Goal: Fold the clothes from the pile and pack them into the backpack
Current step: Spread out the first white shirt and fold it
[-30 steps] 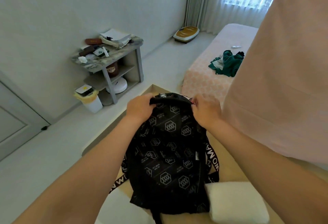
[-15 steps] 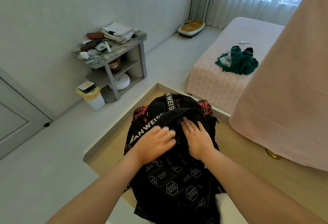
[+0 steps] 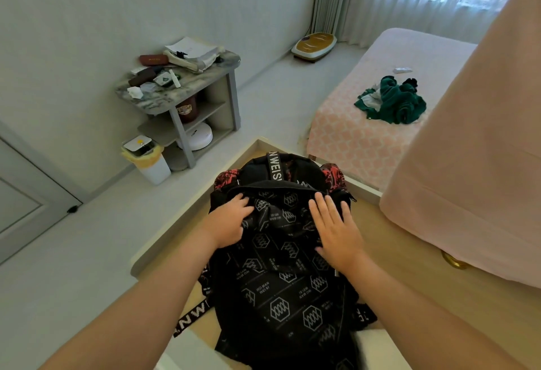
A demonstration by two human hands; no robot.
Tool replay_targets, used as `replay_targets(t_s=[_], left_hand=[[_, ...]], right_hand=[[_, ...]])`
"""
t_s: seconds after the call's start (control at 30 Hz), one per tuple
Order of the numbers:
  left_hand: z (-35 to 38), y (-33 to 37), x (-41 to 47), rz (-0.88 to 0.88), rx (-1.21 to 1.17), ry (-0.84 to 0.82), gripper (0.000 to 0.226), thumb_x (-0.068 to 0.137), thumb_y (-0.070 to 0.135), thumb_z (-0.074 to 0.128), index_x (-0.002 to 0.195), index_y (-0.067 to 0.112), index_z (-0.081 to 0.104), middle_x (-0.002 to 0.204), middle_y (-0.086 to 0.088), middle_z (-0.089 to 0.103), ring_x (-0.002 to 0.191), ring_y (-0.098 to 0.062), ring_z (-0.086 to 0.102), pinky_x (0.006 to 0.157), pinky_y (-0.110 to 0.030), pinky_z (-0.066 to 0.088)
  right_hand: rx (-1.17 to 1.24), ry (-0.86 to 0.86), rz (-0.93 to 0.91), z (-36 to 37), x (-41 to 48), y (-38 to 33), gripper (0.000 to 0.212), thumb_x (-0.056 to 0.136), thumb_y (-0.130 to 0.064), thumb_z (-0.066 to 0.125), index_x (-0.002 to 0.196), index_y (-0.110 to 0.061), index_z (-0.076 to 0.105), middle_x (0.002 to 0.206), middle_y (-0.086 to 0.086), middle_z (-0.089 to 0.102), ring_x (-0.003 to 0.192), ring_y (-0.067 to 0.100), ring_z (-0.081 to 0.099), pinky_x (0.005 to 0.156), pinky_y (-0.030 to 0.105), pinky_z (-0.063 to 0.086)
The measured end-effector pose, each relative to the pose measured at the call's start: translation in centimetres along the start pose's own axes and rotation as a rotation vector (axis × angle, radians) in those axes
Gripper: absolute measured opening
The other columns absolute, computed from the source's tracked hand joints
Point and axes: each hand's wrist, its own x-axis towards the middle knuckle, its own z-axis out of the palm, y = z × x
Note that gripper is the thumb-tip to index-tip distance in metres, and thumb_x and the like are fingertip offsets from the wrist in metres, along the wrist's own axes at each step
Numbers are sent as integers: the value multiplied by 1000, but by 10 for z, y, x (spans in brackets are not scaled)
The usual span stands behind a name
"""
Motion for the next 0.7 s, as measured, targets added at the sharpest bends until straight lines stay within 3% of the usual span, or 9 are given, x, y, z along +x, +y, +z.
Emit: replay_targets(t_s=[0.1,0.2,0.23,0.3,0.37,0.43,0.5,0.6,0.7], left_hand=[[-26,1,-2,-50,-262,-8,65,84,-5,44,141,25,52,152,-1,43,145,-16,30,119,-36,20],[-52,-5,-14,-177,-518,-29,61,78,-6,45,112,37,72,113,-1,71,103,-21,64,91,-37,51],[-58,-8,-19,-216,-598,-74,60,74,-8,45,105,35,75,104,-4,72,94,-22,65,82,-35,54],[-61,-15,-29,-274,-730,-185,58,65,-7,47,100,29,77,100,-8,71,95,-25,66,77,-34,55],[-52,-18,-37,-316,-815,-232,56,58,-3,49,97,25,78,102,-11,71,98,-27,66,75,-33,55],[-35,-17,-39,-327,-862,-176,53,57,-3,50,92,26,79,102,-11,69,96,-28,66,74,-36,56],[-17,-13,-44,-238,-725,18,53,65,-6,52,94,31,76,104,1,68,97,-17,63,80,-33,53],[11,-10,-56,58,-165,315,53,73,21,56,123,39,64,139,17,50,131,-5,42,110,-35,33],[38,-20,-63,54,1,103,74,82,40,48,153,36,27,160,17,10,149,-5,4,123,-41,9]], right_hand=[[169,-53,45,-9,3,8,93,95,-23,58,157,-11,-10,166,14,0,153,29,3,121,49,19],[539,-73,92,-21,10,33,73,88,-11,59,153,-29,31,155,-1,40,143,18,36,106,31,41],[653,-109,137,-28,14,46,64,85,-10,56,143,-36,47,142,-3,55,130,19,51,96,28,46],[769,-169,198,-42,21,67,56,81,-8,48,125,-39,63,123,-2,67,111,23,61,87,28,49],[783,-224,188,-50,28,75,55,78,-6,46,120,-35,67,121,1,68,107,25,61,85,29,49],[790,-272,184,-49,28,72,55,77,-6,44,116,-38,66,116,1,68,99,23,61,80,29,49],[820,-255,204,-46,24,67,57,73,-12,45,114,-49,59,113,-2,68,93,21,62,79,33,54],[680,-175,70,-34,10,55,70,73,-19,53,136,-49,44,135,-12,57,114,17,59,91,35,52],[529,-270,-9,-25,0,41,82,79,-14,53,153,-38,27,160,-13,26,139,14,41,103,31,44]])
